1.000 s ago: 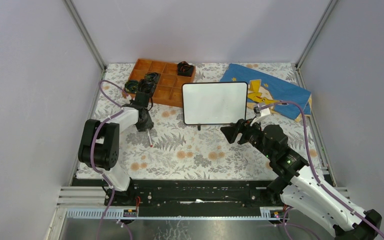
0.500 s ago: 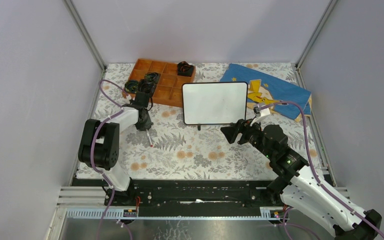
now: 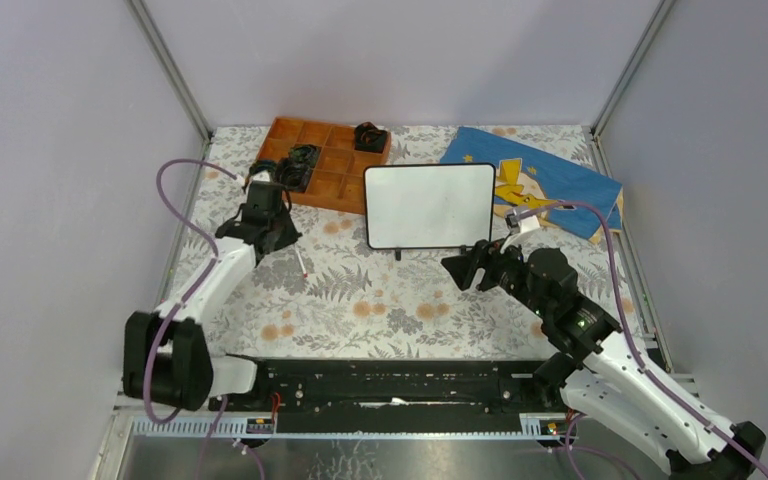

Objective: Write a sentence on the whiteboard
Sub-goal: Open the whiteboard marker at the center of the board.

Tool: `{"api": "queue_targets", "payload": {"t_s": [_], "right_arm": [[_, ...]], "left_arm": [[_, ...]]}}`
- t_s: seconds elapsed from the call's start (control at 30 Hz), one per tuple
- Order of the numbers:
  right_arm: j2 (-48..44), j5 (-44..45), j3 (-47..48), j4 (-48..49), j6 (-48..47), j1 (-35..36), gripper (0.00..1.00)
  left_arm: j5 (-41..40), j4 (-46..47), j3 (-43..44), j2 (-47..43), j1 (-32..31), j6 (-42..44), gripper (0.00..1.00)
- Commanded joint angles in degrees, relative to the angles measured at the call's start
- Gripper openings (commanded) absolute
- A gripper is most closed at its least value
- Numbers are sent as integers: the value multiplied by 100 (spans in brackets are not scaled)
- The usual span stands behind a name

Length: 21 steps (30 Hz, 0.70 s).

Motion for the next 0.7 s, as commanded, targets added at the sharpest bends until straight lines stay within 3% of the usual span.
{"api": "queue_targets", "payload": {"t_s": [0.0, 0.17, 0.3, 0.5, 0.67], "right_arm": [[198, -621, 438, 303, 36, 30, 74], [563, -1032, 437, 1237, 660, 99, 70], [917, -451, 552, 1463, 774, 665, 68], [1382, 1211, 952, 1807, 274, 2095, 80], [1843, 923, 1198, 2342, 228, 2482, 82]], "left_arm": [[576, 361, -139, -878, -468, -138, 0], [1483, 1451, -679, -1984, -1041, -344, 0], [2043, 2420, -1167, -2679, -1356, -639, 0], [2633, 3028, -1434, -3438, -1525, -899, 0], [2961, 3605, -1685, -3916, -1545, -1340, 0]]}}
